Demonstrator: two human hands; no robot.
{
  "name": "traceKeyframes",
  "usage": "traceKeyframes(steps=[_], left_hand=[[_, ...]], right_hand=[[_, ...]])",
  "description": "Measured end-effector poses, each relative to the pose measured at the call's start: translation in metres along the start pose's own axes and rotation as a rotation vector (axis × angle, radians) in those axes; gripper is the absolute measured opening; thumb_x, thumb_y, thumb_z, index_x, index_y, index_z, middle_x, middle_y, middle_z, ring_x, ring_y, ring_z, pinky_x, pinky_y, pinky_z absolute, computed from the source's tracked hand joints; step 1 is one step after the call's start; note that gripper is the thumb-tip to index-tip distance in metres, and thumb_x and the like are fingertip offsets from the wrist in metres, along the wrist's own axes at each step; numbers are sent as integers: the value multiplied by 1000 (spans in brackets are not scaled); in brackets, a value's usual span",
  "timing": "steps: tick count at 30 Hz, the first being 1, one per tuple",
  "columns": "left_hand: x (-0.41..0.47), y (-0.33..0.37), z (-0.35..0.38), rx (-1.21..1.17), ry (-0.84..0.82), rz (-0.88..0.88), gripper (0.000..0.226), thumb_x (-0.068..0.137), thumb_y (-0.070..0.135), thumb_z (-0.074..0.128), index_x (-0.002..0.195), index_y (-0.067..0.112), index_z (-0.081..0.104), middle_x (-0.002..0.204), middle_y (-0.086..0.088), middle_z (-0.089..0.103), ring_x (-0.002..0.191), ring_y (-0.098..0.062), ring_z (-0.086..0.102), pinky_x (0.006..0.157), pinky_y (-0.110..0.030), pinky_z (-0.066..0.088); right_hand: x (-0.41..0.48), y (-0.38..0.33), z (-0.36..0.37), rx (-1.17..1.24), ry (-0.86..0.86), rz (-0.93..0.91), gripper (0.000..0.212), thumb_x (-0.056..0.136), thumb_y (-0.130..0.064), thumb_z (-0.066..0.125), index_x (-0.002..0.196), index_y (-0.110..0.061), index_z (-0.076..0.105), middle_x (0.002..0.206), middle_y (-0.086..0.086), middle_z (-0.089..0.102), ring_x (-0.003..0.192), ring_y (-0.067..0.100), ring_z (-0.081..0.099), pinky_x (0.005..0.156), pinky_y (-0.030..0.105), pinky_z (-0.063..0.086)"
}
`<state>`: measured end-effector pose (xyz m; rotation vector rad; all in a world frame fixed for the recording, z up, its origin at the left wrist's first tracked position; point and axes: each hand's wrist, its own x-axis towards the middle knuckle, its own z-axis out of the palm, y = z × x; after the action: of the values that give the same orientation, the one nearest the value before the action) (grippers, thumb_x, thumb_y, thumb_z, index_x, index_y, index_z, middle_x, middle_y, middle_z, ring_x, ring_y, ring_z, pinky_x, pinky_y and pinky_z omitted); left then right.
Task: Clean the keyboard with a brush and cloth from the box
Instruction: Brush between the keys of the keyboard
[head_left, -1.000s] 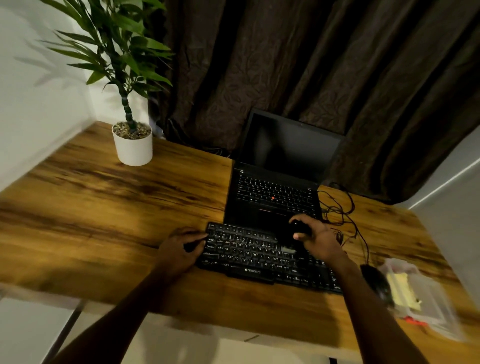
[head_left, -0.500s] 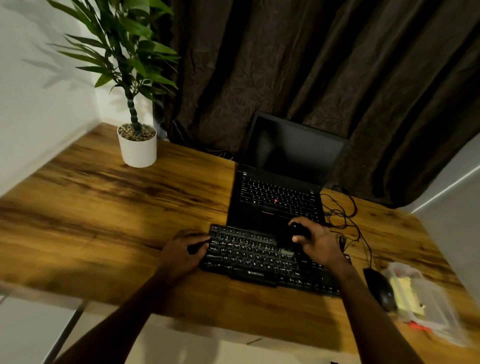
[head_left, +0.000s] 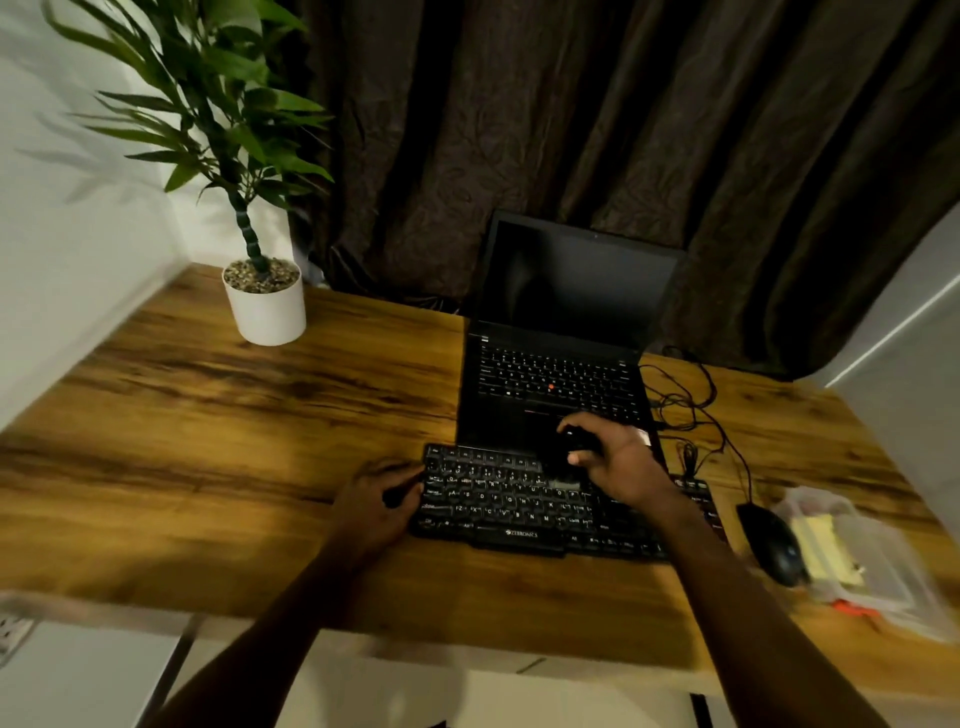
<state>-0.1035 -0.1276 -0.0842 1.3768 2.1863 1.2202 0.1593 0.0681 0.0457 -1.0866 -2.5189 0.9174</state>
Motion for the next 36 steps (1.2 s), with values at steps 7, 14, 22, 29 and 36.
traceKeyframes(steps=[7,14,22,29,36], left_hand=[[1,-7,3,36,-15,17,60,80,63,43,123,31,69,126,5,63,116,-14,56,94,-27,41],[2,-6,2,33,-14,26,59,81,63,43,122,29,69,123,8,62,110,-6,52,87,-24,40],[2,-6,0,5,-36,81,54,85,59,46,121,27,70,115,14,62,104,-5,58,85,-22,47],[1,-4,0,-7,-21,78,44,88,50,54,121,26,69,119,12,62,106,-5,57,85,-17,42],[1,-8,1,-19,-17,75,43,87,52,54,120,30,70,120,13,63,108,-4,57,88,-19,45]], right_hand=[[1,-1,-6,-32,-28,15,47,90,0,64,115,-40,60,121,5,63,107,21,64,75,33,62],[11,-15,7,-118,-45,-10,46,89,-3,67,119,-37,61,113,2,68,100,17,66,77,30,60],[17,-21,9,-70,-61,-24,45,89,-1,66,119,-34,62,114,3,67,103,17,66,77,29,60],[19,-24,14,-117,-46,-21,49,87,-4,69,119,-40,61,113,3,69,102,19,67,86,41,60],[26,-42,24,-83,-62,-60,45,87,-3,70,113,-38,64,106,-2,69,95,14,67,80,40,62]])
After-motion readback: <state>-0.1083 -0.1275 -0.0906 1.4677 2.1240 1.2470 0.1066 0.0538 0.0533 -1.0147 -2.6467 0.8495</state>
